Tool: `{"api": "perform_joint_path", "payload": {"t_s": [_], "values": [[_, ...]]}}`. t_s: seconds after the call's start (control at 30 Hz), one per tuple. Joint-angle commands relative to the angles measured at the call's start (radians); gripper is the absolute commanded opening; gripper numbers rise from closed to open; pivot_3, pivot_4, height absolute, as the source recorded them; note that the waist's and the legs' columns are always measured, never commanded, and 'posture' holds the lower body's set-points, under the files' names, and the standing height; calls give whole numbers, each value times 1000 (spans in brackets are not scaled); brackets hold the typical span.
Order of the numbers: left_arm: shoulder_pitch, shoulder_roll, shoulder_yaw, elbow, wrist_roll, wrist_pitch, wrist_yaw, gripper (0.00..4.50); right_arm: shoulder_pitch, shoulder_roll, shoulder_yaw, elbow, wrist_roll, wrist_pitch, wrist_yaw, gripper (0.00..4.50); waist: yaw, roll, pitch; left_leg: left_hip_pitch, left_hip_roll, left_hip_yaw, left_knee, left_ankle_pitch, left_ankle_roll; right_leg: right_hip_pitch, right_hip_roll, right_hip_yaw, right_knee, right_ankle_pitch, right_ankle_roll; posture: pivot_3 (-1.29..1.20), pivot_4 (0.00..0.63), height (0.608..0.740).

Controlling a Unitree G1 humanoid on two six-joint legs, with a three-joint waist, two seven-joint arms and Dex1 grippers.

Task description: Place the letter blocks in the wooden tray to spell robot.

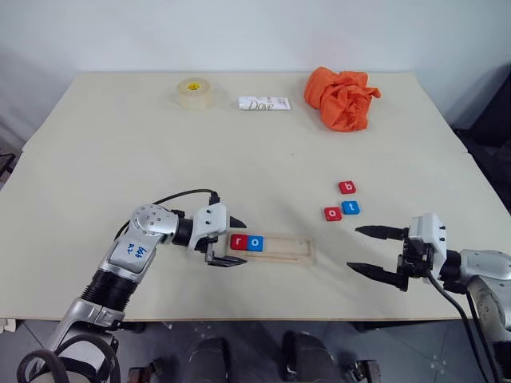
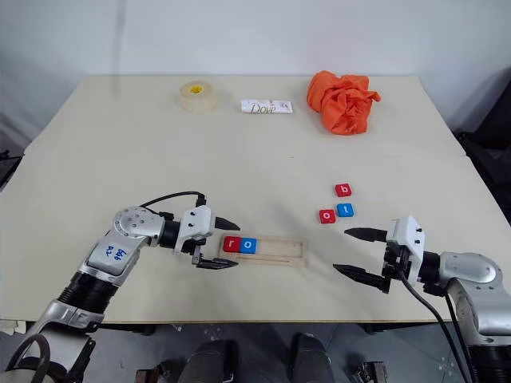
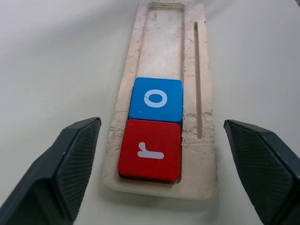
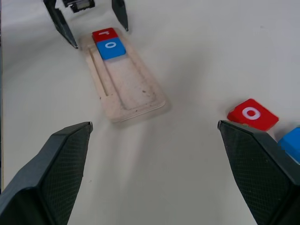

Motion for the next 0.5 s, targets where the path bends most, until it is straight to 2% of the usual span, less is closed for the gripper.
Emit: {"api": "perform_joint_path", "payload": {"t_s": [0.03,0.13,0.3,0.5], "values": [[26,19,50,-68,-50,26,-4,4453,9,-8,-42,-42,29,13,-30,4500,0,0,0,0,0,0,0,0,0,0,0,0,0,0,0,0,150,740],[74,19,179,-90,-169,-11,-13,4453,4,26,-78,-74,76,93,-131,4500,-2,0,0,0,0,0,0,-1,1,0,0,0,0,0,0,0,150,740],[134,16,318,-40,-294,-118,-85,4453,-1,73,-101,-129,85,186,-308,4500,-1,0,0,0,1,0,0,-1,2,0,0,0,1,0,0,0,150,740],[156,-2,341,96,-259,-297,-105,4453,-17,127,-112,-180,56,224,-490,4500,0,0,0,0,1,0,0,-2,4,0,0,0,0,0,0,0,150,740]]}}
